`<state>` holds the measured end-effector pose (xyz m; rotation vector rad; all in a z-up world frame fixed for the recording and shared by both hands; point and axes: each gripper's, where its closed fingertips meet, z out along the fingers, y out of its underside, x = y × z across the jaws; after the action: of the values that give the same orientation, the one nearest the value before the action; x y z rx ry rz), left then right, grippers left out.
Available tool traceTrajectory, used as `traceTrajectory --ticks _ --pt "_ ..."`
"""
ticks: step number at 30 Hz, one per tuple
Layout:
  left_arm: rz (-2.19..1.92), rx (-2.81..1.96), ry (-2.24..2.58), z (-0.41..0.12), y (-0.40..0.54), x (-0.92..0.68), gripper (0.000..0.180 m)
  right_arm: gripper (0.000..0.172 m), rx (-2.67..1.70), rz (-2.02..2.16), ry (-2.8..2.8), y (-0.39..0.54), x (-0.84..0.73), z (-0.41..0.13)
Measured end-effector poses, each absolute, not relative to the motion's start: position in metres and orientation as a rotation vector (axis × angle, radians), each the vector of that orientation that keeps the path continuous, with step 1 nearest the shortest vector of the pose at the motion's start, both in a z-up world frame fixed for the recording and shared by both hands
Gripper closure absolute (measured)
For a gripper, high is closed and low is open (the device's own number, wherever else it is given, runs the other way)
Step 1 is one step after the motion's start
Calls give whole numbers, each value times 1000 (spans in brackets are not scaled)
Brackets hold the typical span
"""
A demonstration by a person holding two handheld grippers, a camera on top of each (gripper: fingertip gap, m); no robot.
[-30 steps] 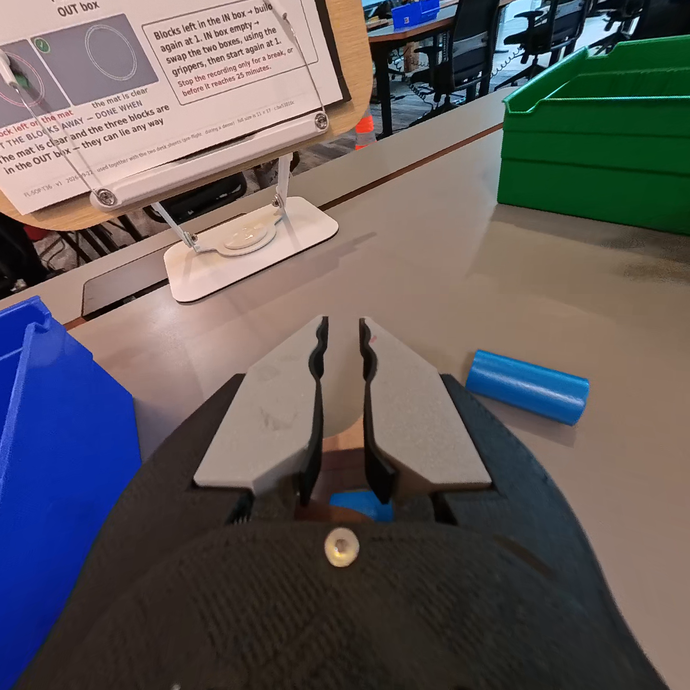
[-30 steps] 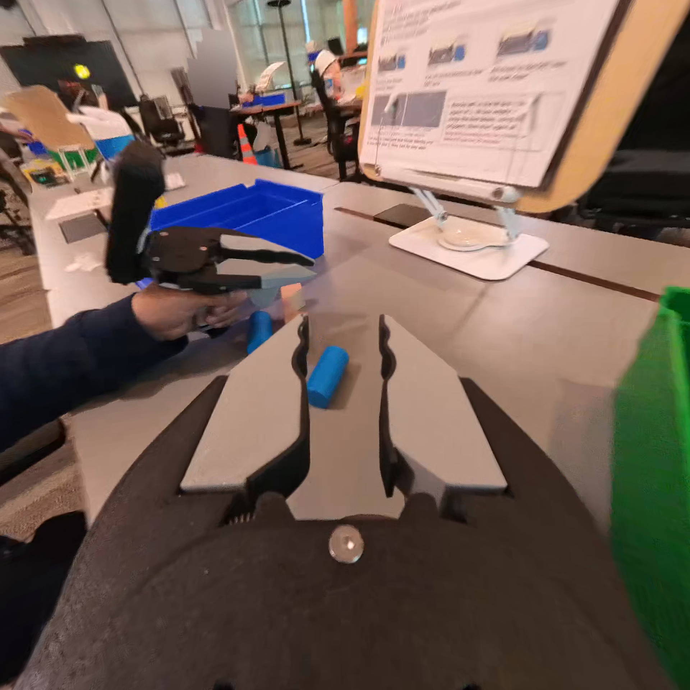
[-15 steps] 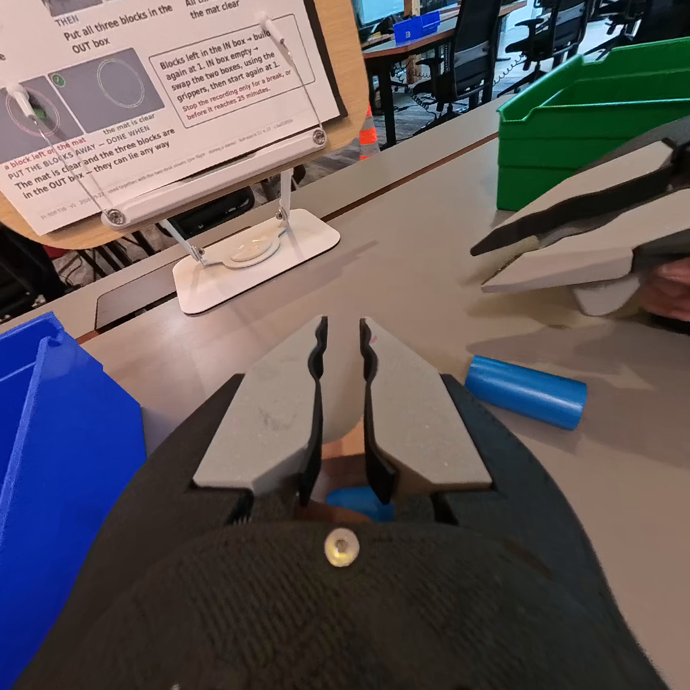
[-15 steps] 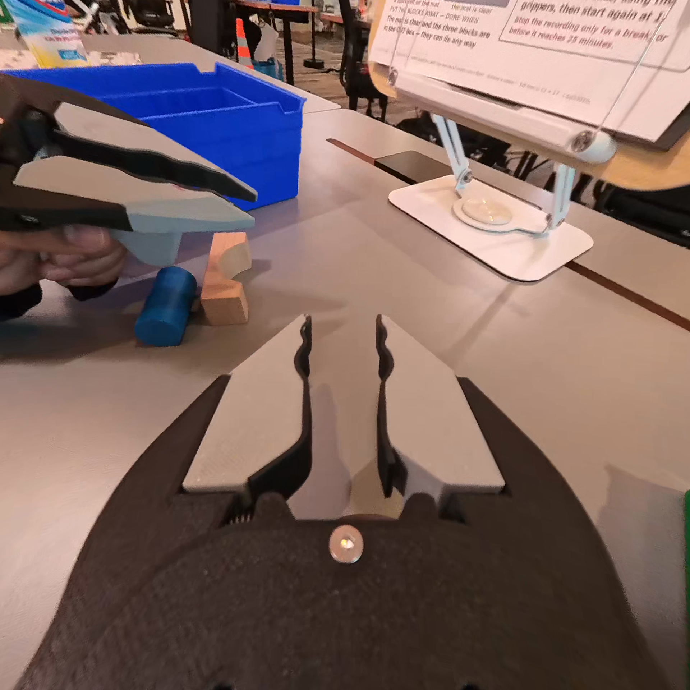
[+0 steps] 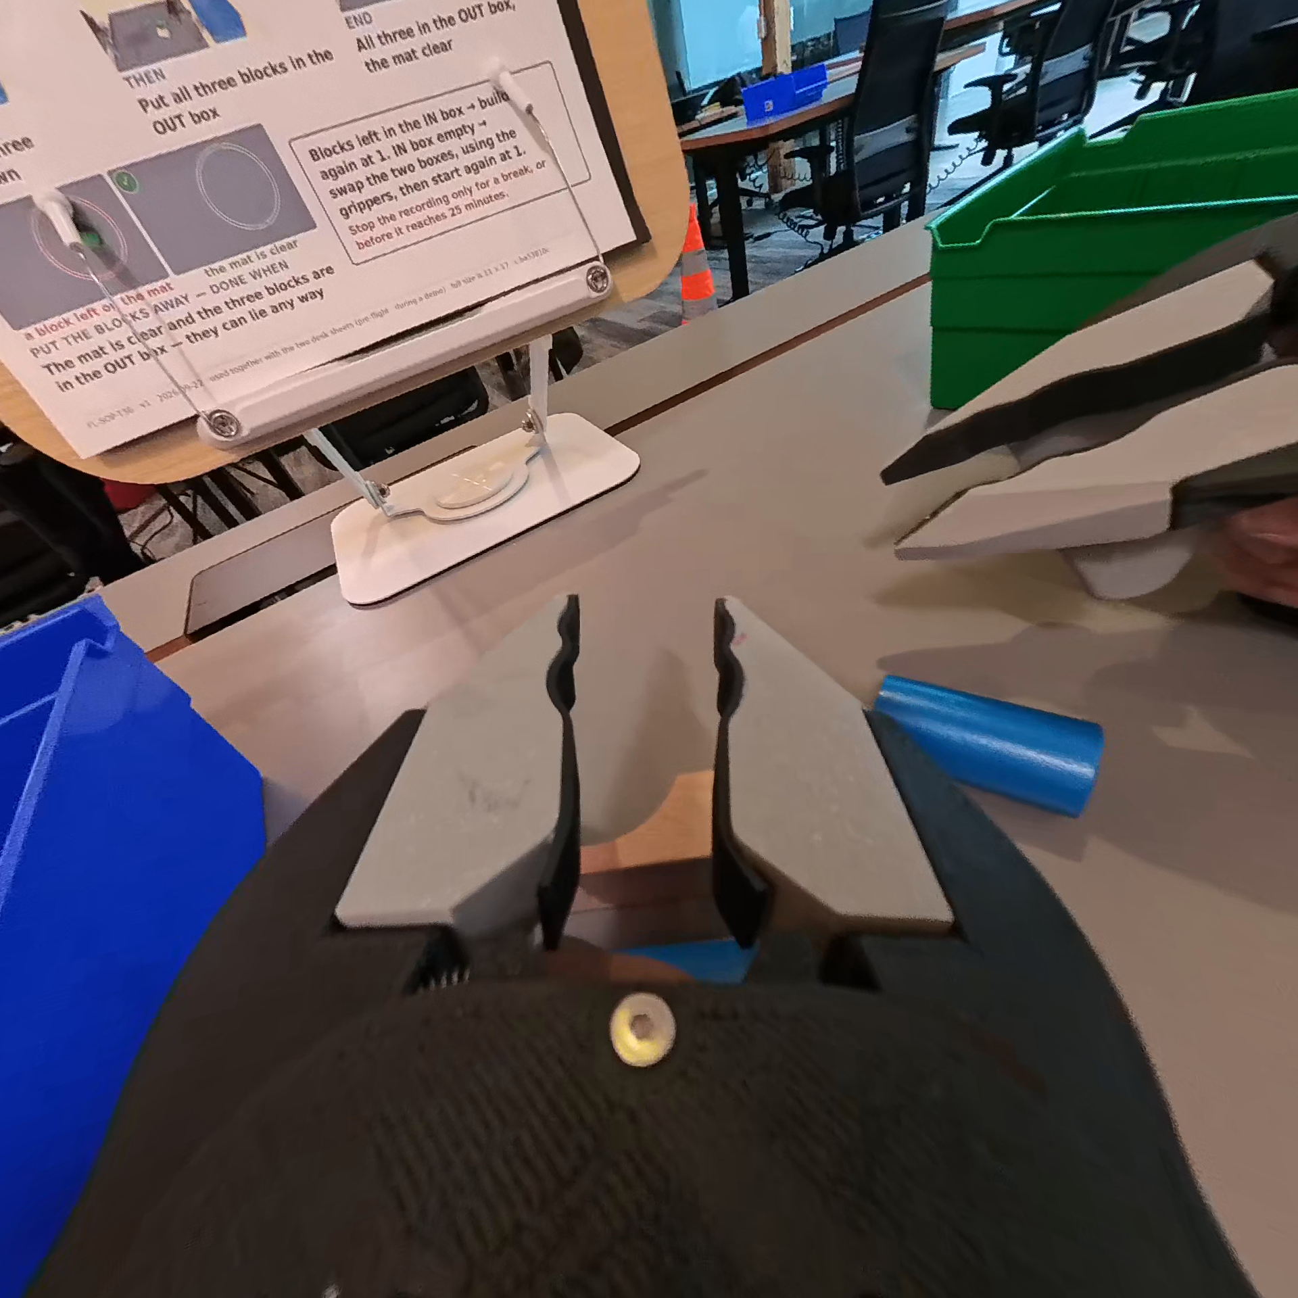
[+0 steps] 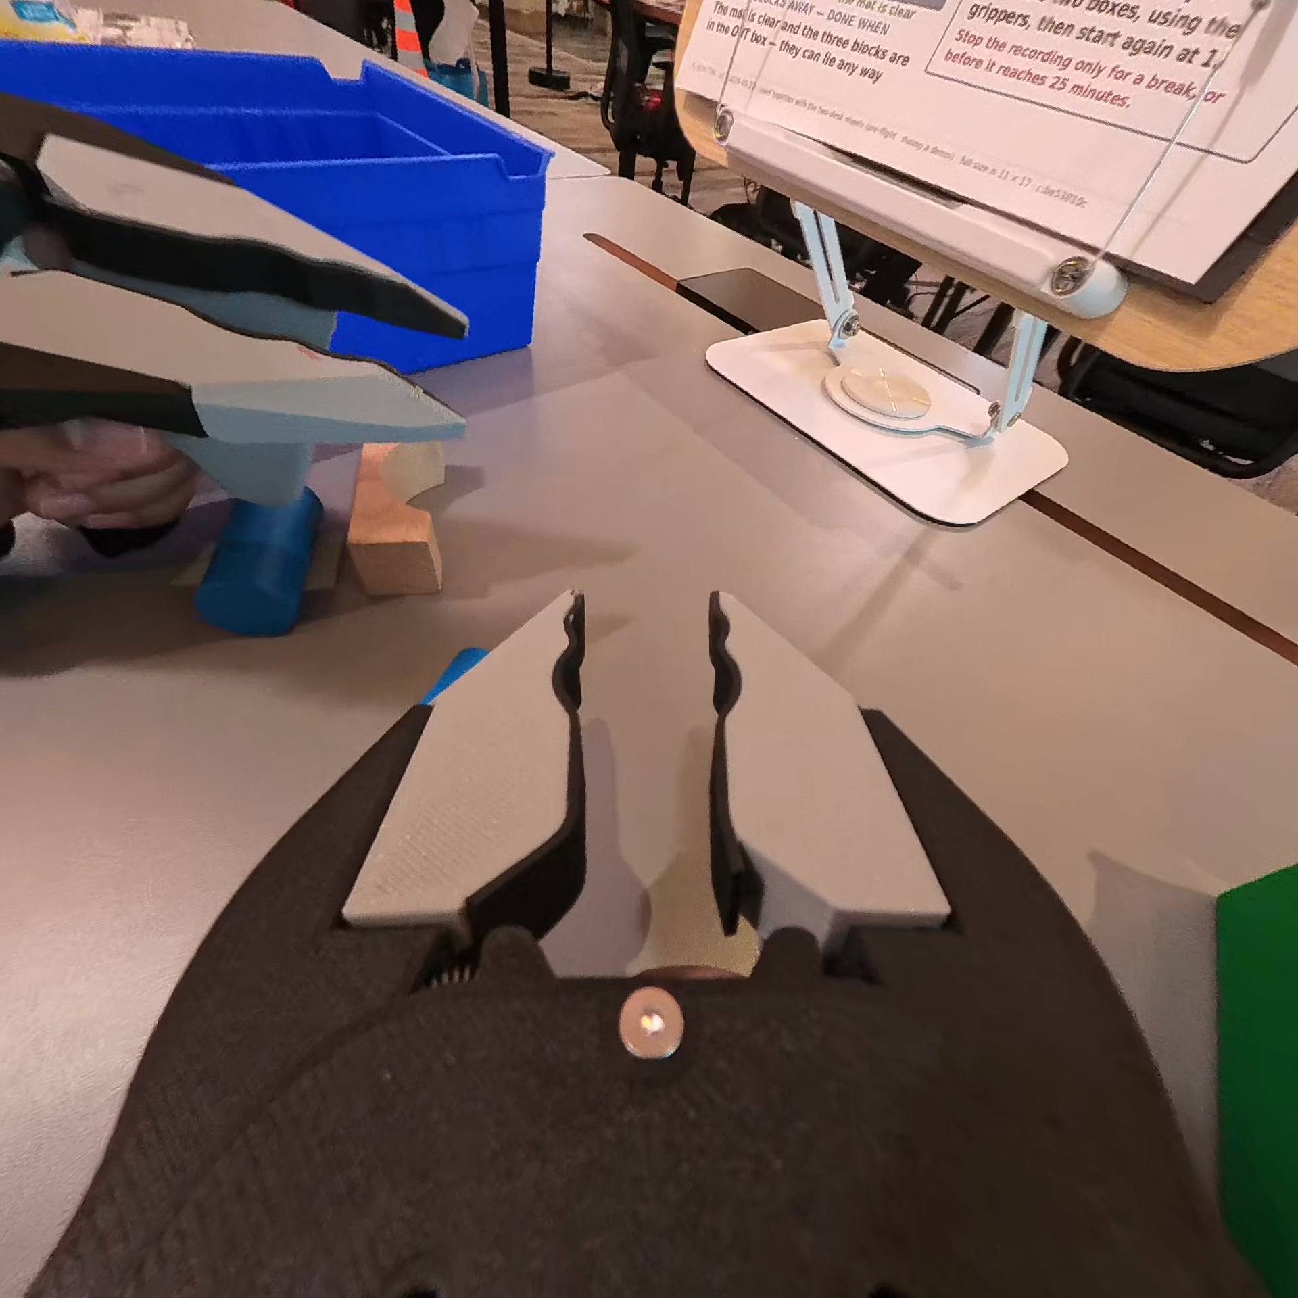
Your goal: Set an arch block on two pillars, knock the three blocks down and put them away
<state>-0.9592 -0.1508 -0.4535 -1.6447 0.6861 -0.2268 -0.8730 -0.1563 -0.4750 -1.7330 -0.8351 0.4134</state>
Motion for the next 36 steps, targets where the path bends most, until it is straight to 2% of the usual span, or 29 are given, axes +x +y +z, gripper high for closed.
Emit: traceTrajectory --ticks 36 --pt "-192 -1674 652 -456 -142 -970 146 144 -1762 336 -838 -147 -865 -484"
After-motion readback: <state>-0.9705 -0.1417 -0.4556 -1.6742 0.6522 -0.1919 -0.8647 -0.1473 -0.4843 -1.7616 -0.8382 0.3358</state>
